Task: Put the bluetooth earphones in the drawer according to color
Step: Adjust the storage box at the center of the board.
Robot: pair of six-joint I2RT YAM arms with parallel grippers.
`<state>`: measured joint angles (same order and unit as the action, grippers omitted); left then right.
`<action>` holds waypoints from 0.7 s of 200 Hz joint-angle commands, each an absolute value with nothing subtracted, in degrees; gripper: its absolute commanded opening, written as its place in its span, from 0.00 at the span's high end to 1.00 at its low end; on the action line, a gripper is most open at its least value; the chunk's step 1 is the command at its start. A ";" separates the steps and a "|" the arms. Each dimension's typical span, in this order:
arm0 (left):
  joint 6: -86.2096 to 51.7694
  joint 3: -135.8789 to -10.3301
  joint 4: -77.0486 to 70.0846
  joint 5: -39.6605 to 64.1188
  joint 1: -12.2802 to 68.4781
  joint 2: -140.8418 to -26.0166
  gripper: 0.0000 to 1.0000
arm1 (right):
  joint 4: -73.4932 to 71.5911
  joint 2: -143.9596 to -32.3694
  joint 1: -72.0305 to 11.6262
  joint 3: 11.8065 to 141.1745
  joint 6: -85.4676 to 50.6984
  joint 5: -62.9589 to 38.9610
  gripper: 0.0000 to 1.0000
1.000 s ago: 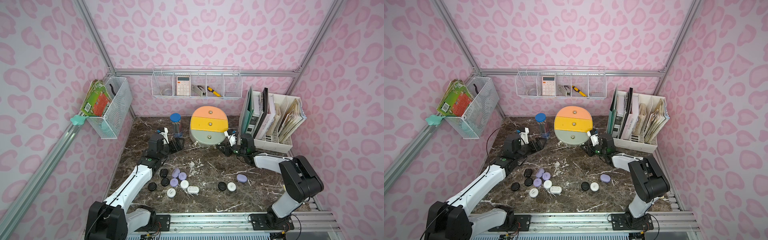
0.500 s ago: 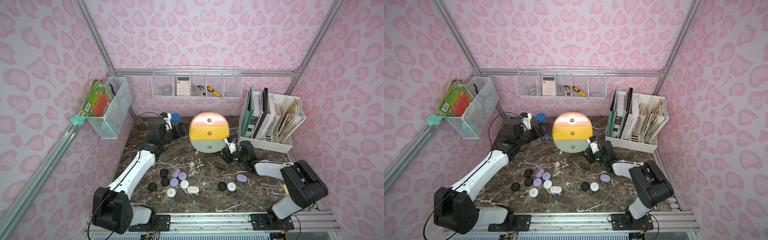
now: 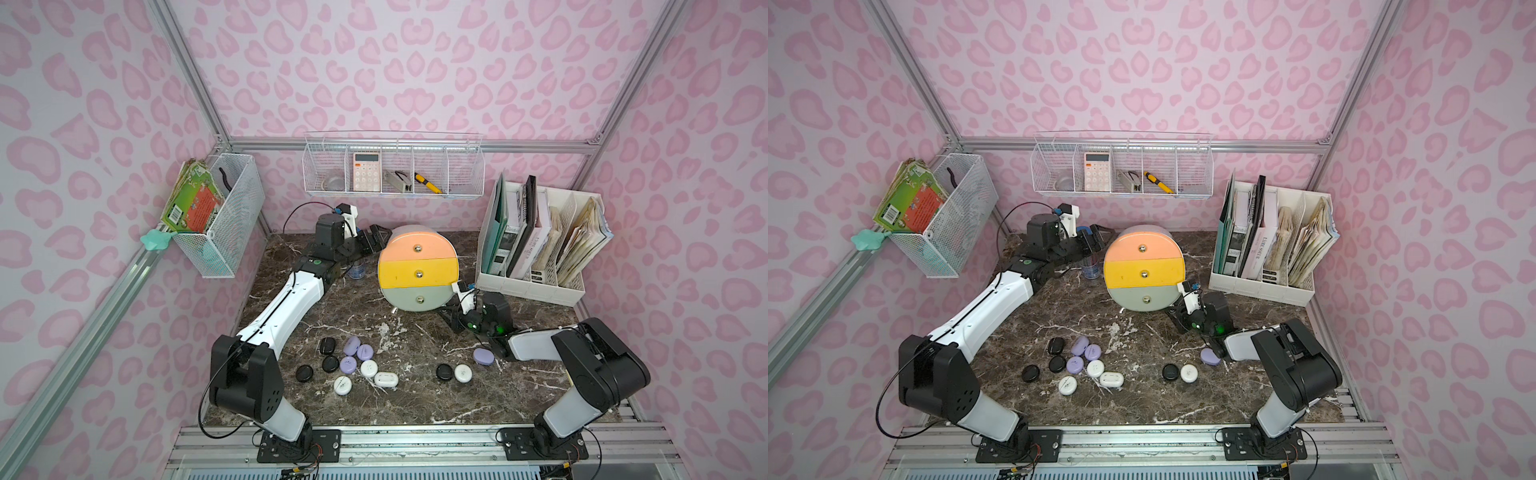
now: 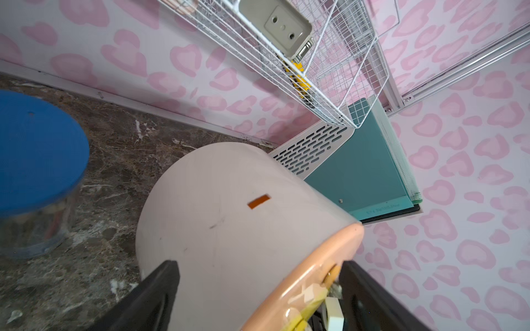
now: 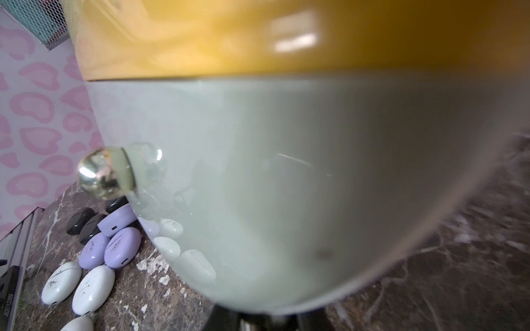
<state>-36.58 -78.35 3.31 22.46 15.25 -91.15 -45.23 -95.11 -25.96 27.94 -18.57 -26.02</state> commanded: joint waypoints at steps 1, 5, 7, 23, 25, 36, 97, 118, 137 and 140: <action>-35.95 -80.83 3.59 24.07 15.47 -93.01 0.07 | -24.95 -96.90 -25.79 26.11 -26.28 -20.17 0.92; -35.95 -81.40 3.59 24.40 15.53 -93.55 0.07 | -25.13 -97.09 -25.83 26.03 -26.35 -20.17 0.92; -35.95 -81.65 3.60 24.54 15.55 -93.72 0.07 | -25.20 -97.18 -25.84 25.97 -26.38 -20.14 0.92; -35.90 -84.84 3.69 26.10 15.80 -96.22 0.08 | -25.62 -97.76 -25.83 25.76 -26.73 -19.95 0.92; -35.87 -85.28 3.76 26.28 15.88 -96.54 0.08 | -25.65 -97.81 -25.79 25.75 -26.74 -19.95 0.92; -35.24 -87.31 4.59 27.10 16.65 -98.47 0.07 | -25.84 -98.06 -25.84 25.66 -27.03 -19.81 0.92; -32.87 -88.92 7.55 28.25 21.98 -102.60 0.09 | -24.92 -98.67 -25.78 25.16 -28.79 -16.74 0.88; -32.54 -85.90 6.96 27.56 23.38 -101.18 0.09 | -24.63 -98.46 -25.83 24.96 -30.06 -16.46 0.87; -32.52 -83.70 6.43 27.07 24.31 -100.25 0.09 | -24.35 -98.35 -25.92 25.05 -30.99 -15.88 0.85; -32.60 -83.68 6.24 27.09 24.41 -100.07 0.09 | -24.27 -98.43 -25.84 25.05 -31.06 -15.90 0.83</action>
<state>-31.46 -85.67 0.27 21.52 22.72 -100.57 -51.00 -97.14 -25.96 25.91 -23.14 -22.68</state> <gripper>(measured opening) 0.913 0.255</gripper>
